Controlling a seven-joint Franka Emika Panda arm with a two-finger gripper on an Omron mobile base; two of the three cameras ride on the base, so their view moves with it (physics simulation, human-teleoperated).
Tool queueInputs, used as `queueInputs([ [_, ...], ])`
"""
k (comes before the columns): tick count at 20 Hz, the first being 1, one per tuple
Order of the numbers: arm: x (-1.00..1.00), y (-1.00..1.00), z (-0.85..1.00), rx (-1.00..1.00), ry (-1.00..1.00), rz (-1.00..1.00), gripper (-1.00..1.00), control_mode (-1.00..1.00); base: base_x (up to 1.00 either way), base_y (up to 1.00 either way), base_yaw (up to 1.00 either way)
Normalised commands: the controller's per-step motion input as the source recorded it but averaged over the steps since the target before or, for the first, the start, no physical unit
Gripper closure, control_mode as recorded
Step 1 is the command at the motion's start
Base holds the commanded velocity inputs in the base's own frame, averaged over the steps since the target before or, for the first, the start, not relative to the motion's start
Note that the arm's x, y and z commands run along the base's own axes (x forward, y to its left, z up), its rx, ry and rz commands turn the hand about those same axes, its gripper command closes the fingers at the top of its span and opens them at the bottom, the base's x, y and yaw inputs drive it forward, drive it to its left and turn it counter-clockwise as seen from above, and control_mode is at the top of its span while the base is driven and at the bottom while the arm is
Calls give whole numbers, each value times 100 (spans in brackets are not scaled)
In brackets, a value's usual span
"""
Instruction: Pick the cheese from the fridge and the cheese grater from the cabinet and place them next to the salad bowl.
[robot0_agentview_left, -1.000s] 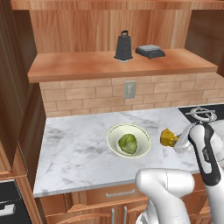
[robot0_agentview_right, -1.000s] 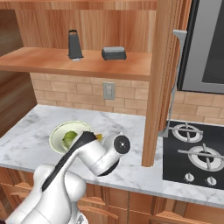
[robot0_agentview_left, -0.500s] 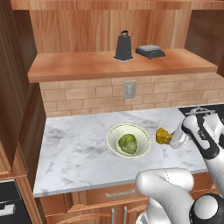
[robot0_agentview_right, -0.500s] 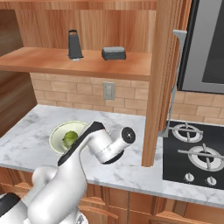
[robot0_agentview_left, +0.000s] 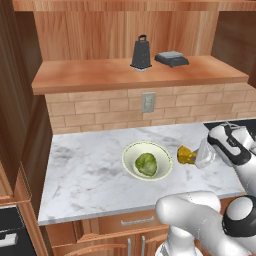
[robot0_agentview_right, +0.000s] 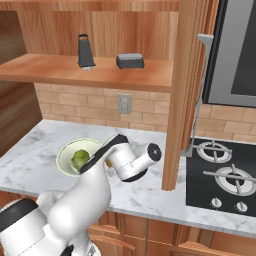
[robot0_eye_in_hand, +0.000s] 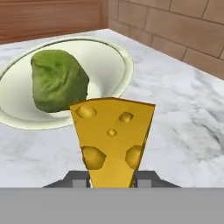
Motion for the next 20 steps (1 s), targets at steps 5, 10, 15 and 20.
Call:
queueInputs([
  [5, 9, 0, -25, 0, -2, 3, 100, -100, 0, 0, 0],
  [10, 8, 0, -31, 0, 0, 0, 100, -100, 0, 0, 0],
  [15, 19, 0, -29, 0, 0, 0, 100, -100, 0, 0, 0],
  [20, 29, 0, -25, 0, 1, 0, 100, -100, 0, 0, 0],
])
